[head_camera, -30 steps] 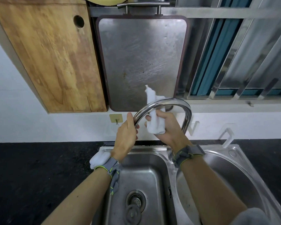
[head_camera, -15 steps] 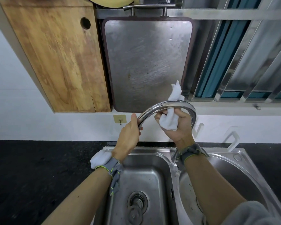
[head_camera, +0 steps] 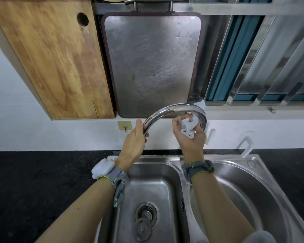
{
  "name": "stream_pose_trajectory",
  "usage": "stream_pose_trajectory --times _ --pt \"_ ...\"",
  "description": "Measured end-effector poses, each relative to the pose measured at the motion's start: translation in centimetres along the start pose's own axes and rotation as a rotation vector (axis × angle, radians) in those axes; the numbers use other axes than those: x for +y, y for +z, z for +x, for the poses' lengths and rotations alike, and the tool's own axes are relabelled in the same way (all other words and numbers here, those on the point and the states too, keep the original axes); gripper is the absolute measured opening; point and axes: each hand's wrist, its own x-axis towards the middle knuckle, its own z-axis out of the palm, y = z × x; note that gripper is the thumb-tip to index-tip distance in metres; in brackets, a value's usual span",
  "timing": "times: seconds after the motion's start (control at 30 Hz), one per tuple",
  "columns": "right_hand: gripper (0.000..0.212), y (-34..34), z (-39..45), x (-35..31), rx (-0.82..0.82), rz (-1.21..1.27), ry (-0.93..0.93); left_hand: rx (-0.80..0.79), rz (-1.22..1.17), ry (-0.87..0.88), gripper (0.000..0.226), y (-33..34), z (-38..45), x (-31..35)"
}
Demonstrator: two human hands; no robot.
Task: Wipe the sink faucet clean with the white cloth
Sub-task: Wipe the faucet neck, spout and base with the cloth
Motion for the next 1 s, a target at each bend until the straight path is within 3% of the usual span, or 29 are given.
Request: stream_pose_trajectory --times 0.2,0.4,0.73,1.0 --pt "0.019 -0.6 0.3 -1.2 0.078 -0.031 0.006 0.003 -0.021 -0.013 0.068 0.1 0.0 -0.1" --pt "0.016 -1.2 0.1 -1.9 0.076 -0.191 0.032 0.002 -0.070 -0.037 0.068 0.2 -0.1 0.1" --pt "0.014 -6.0 -1.7 -1.0 0.262 -0.522 0.188 0.043 -0.154 -0.026 0.073 0.0 -0.2 -0.9" --pt "0.015 -7.2 -3.4 0.8 0.403 -0.647 0.303 -0.037 -0.234 -0.260 0.057 -0.3 -1.4 -3.1"
